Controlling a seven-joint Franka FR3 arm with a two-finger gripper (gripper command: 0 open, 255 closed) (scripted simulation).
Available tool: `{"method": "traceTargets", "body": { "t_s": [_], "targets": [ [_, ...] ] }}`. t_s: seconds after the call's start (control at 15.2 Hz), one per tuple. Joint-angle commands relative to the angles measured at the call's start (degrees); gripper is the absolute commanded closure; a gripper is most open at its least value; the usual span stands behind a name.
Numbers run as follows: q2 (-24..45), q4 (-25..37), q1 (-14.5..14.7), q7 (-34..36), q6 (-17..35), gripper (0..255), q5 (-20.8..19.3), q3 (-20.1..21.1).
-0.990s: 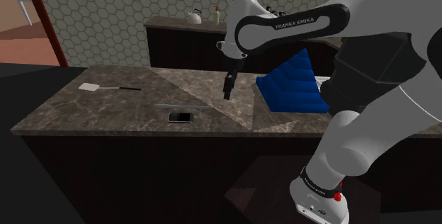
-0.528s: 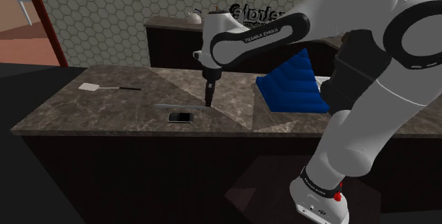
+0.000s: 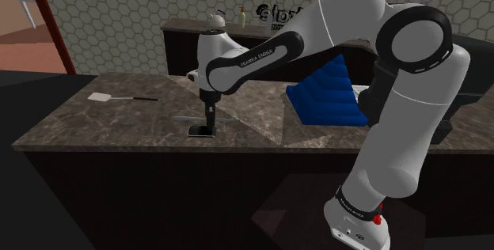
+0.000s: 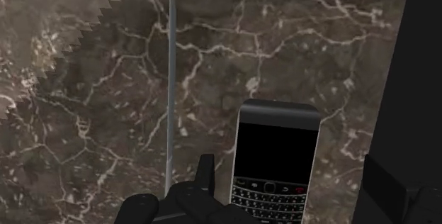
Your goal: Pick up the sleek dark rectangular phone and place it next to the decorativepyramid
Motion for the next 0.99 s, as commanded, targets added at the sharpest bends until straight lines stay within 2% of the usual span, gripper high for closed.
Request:
{"method": "traceTargets", "body": {
  "t_s": [0.0, 0.53, 0.92],
  "targets": [
    [3.33, 2.66, 0.52, -1.25, 0.94, 0, -0.75, 0.48],
    [6.79, 1.01, 0.57, -0.75, 6.02, 0, -1.50, 0.25],
    [6.80, 1.02, 0.57, -0.75, 6.01, 0, -1.51, 0.25]
  ]
}}
